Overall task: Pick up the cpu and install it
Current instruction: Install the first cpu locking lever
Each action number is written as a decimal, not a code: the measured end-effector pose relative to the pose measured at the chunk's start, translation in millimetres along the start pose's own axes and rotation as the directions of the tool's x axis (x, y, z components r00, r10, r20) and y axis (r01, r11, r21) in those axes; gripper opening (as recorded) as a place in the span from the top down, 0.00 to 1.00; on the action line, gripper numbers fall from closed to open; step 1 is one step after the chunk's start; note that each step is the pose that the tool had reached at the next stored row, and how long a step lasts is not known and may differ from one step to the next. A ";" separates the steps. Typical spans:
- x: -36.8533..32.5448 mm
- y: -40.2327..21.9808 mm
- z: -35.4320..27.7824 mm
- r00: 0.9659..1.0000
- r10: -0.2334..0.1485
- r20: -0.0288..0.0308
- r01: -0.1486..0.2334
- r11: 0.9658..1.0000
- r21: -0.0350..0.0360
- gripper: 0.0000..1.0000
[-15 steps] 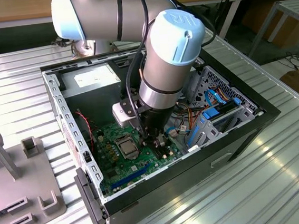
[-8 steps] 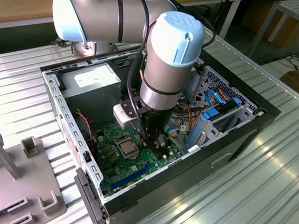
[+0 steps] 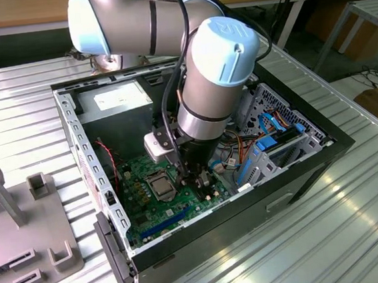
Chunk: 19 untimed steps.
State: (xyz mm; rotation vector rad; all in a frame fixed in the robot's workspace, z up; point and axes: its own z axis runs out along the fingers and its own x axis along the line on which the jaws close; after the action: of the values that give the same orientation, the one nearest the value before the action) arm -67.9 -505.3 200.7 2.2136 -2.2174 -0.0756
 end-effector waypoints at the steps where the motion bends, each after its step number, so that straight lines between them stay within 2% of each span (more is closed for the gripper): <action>1: 0.0 -0.3 0.2 1.000 -0.001 0.000 0.001 1.000 0.000 0.89; 19: 0.1 -2.5 2.1 1.000 -0.011 0.000 0.011 1.000 0.000 0.89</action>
State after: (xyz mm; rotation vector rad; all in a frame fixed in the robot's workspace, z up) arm -65.5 -505.3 198.5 2.2255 -2.2054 -0.0755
